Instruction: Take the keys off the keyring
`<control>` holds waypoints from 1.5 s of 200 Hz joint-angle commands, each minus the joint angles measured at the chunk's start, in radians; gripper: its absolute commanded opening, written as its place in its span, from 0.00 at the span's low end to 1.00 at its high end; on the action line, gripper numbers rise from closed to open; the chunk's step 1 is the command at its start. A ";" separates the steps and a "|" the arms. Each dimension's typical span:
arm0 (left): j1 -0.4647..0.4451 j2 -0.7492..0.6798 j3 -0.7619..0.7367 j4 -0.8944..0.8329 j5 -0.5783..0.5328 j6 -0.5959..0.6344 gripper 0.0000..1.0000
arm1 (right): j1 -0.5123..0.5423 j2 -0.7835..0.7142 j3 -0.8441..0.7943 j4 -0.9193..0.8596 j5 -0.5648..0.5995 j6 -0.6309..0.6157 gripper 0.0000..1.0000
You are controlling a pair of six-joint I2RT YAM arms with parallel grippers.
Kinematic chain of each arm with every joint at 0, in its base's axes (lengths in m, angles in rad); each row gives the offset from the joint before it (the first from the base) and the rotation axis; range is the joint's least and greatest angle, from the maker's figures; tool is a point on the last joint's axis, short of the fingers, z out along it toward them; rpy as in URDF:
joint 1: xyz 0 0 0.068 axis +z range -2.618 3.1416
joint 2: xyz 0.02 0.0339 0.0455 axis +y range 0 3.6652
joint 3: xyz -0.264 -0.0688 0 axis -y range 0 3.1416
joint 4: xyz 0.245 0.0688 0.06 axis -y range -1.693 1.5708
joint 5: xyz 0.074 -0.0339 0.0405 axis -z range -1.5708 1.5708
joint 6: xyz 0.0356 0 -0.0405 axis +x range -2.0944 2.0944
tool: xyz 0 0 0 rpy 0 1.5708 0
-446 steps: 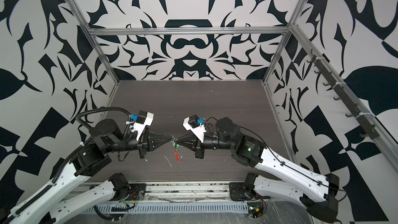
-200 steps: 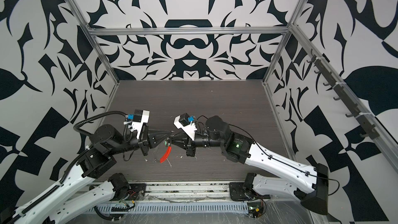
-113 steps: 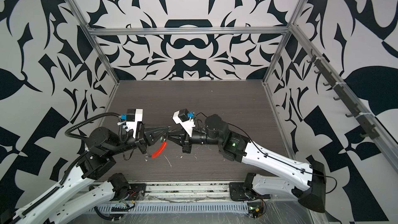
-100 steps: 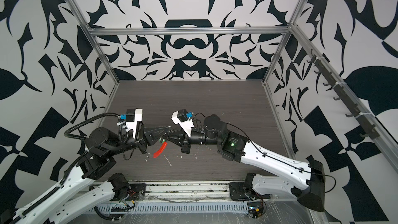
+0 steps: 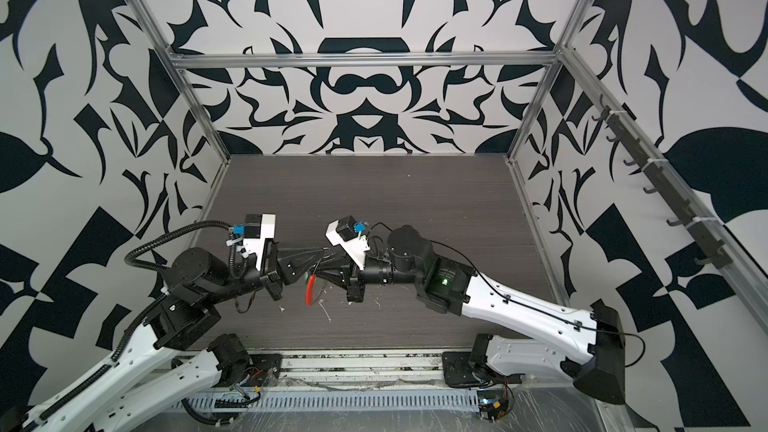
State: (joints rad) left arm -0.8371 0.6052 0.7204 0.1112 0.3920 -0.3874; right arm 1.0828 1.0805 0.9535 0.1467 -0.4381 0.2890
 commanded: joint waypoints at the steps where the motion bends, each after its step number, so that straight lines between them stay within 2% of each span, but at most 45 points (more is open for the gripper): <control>1: -0.003 -0.020 0.008 -0.058 -0.038 0.022 0.00 | 0.004 -0.064 -0.024 -0.009 0.070 -0.011 0.00; 55: -0.003 -0.083 -0.013 -0.068 -0.088 0.021 0.00 | 0.004 -0.100 -0.099 -0.085 0.121 -0.002 0.00; 122: -0.003 -0.060 -0.036 -0.074 -0.118 0.012 0.00 | 0.003 -0.093 -0.126 -0.092 0.165 -0.003 0.00; 173: -0.003 -0.058 -0.062 -0.065 -0.141 -0.001 0.00 | 0.005 -0.182 -0.134 -0.120 0.297 -0.033 0.00; 222: -0.003 -0.074 -0.060 -0.079 -0.169 -0.002 0.00 | 0.004 -0.257 -0.140 -0.176 0.498 -0.056 0.00; 254: -0.003 -0.087 -0.059 -0.097 -0.182 -0.002 0.00 | -0.004 -0.241 -0.117 -0.259 0.656 -0.056 0.00; 268: -0.003 -0.091 -0.060 -0.102 -0.189 -0.002 0.00 | -0.040 -0.196 -0.108 -0.287 0.641 -0.039 0.00; 300: -0.003 -0.098 -0.066 -0.100 -0.192 -0.004 0.00 | -0.244 -0.021 -0.137 -0.224 0.242 0.111 0.00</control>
State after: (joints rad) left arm -0.8383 0.5236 0.6613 0.0158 0.2157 -0.3855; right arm 0.9569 0.9497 0.8165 -0.1150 0.0364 0.2871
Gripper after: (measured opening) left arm 0.046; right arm 0.054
